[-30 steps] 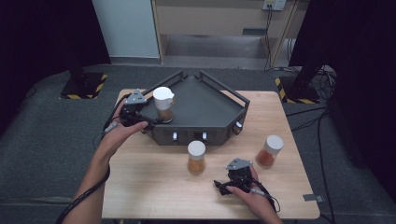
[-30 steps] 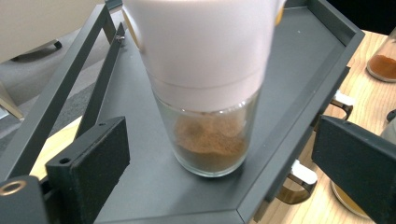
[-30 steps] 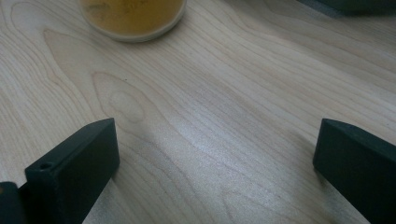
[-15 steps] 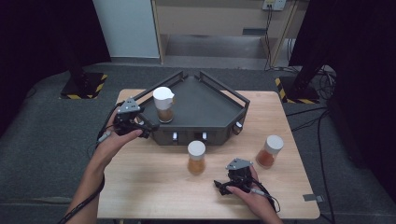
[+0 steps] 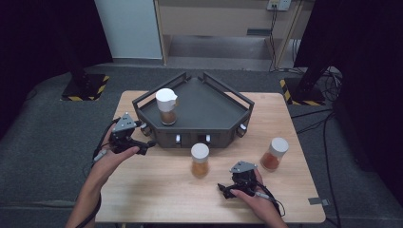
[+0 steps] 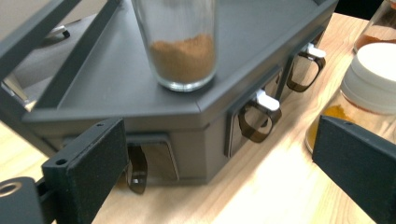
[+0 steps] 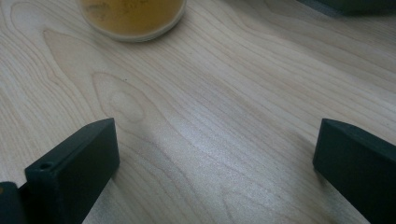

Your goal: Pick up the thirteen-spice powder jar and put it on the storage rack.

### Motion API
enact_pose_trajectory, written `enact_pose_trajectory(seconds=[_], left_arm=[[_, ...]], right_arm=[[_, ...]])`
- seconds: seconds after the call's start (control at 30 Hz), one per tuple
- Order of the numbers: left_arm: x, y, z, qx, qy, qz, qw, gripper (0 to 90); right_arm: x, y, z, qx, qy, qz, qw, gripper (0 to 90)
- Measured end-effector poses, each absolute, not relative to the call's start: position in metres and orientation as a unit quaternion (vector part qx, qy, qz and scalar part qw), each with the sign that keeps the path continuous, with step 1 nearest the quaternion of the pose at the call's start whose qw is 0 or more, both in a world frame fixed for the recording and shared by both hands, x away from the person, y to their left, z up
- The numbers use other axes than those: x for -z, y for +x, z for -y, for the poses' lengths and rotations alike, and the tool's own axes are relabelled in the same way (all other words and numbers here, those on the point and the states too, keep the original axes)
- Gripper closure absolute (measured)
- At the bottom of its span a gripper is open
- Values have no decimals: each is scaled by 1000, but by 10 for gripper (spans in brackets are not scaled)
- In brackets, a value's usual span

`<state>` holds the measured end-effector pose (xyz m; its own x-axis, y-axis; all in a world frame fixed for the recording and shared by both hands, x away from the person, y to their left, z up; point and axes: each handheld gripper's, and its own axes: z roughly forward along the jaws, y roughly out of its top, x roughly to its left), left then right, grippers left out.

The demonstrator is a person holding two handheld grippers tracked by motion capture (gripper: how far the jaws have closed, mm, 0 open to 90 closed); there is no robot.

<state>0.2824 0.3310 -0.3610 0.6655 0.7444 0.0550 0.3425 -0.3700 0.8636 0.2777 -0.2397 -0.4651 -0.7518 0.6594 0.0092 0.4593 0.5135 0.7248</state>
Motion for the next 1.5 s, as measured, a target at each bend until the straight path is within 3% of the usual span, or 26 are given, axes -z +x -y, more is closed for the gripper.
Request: enact_pose_trajectory(seconds=[0.87,1.5], left_arm=[[421,226,-326,-212,797,-393,407,19],[446,219,-310,-202,807,-435,344,19]], right_arm=[[465,277,240,-370,327,-859,135,5],[465,277,240,-370,327,-859,135,5]])
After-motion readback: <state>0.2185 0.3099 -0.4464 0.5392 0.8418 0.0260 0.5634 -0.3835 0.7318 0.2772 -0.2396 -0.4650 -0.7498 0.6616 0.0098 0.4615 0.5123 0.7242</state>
